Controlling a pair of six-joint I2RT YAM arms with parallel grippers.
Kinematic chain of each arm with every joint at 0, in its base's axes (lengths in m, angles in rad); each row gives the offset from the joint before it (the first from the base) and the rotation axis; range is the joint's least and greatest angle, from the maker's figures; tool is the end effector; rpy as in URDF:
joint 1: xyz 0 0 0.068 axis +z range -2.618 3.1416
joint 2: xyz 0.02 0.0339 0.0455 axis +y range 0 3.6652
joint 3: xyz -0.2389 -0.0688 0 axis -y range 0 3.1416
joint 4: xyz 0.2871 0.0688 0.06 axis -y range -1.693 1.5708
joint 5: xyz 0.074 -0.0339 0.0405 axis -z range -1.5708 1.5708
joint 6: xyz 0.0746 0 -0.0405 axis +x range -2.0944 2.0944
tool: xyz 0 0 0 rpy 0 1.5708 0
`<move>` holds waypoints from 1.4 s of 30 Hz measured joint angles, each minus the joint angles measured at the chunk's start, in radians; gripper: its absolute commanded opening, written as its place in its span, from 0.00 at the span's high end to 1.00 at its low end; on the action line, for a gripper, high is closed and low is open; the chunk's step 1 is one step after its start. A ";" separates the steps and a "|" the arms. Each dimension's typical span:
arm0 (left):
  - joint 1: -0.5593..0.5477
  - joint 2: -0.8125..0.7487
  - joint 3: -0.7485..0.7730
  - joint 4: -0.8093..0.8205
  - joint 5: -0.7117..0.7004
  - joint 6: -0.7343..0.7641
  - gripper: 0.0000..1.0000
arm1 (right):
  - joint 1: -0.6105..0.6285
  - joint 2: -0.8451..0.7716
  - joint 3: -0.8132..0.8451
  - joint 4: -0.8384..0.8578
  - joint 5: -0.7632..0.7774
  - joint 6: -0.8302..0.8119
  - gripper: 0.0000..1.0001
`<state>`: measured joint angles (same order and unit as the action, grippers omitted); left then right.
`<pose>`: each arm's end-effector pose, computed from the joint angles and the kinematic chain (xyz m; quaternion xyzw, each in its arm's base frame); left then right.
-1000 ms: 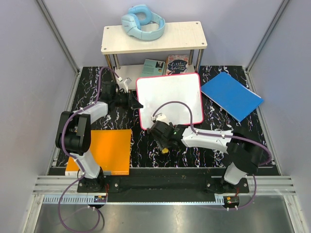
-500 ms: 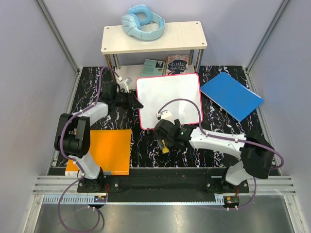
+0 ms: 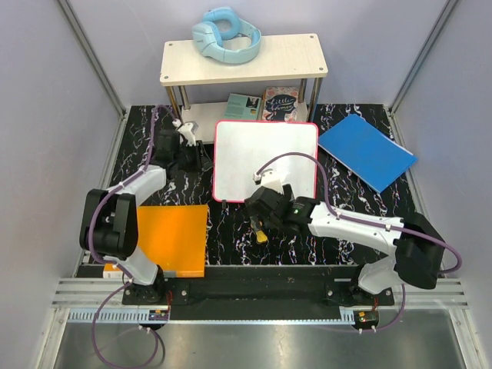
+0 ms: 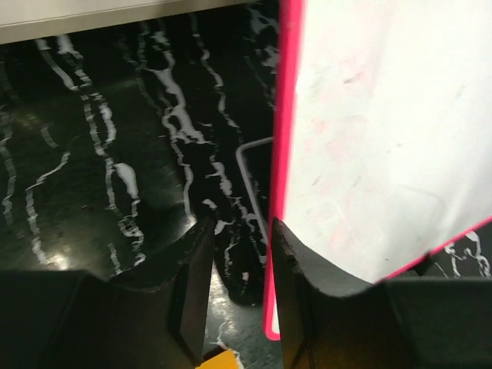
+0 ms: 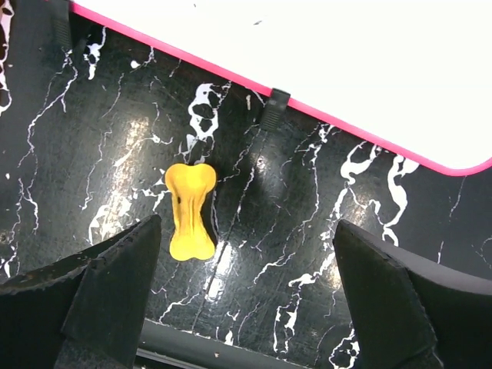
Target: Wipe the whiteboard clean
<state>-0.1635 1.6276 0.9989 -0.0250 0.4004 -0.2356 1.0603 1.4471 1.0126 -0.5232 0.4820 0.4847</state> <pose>0.4041 -0.0961 0.1449 0.0563 0.8814 -0.2608 0.3898 0.2045 0.2944 0.1696 -0.1937 0.9082 0.0416 0.3687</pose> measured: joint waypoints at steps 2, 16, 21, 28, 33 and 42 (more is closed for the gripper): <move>0.011 -0.013 -0.010 -0.005 -0.043 0.001 0.60 | 0.000 -0.007 -0.005 -0.005 0.009 0.006 0.00; 0.038 -0.019 -0.031 -0.013 -0.092 0.002 0.36 | -0.235 -0.112 -0.011 -0.027 0.060 -0.016 0.00; 0.038 -0.066 -0.052 -0.019 -0.092 -0.001 0.28 | -0.354 -0.112 0.011 0.018 0.021 -0.051 0.00; 0.042 -0.181 -0.086 0.016 -0.073 -0.011 0.20 | -0.599 -0.108 -0.008 0.160 -0.187 -0.090 0.00; 0.056 -0.190 -0.098 0.072 0.027 -0.031 0.20 | -0.718 -0.056 -0.008 0.243 -0.415 -0.119 0.00; 0.068 -0.111 -0.098 0.178 0.239 -0.074 0.20 | -0.871 0.064 -0.013 0.342 -0.699 -0.162 0.00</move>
<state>-0.0959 1.5162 0.9005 0.1528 0.6395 -0.3096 0.1890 1.5112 0.9997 -0.1810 -0.2169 0.3229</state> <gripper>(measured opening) 0.798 0.994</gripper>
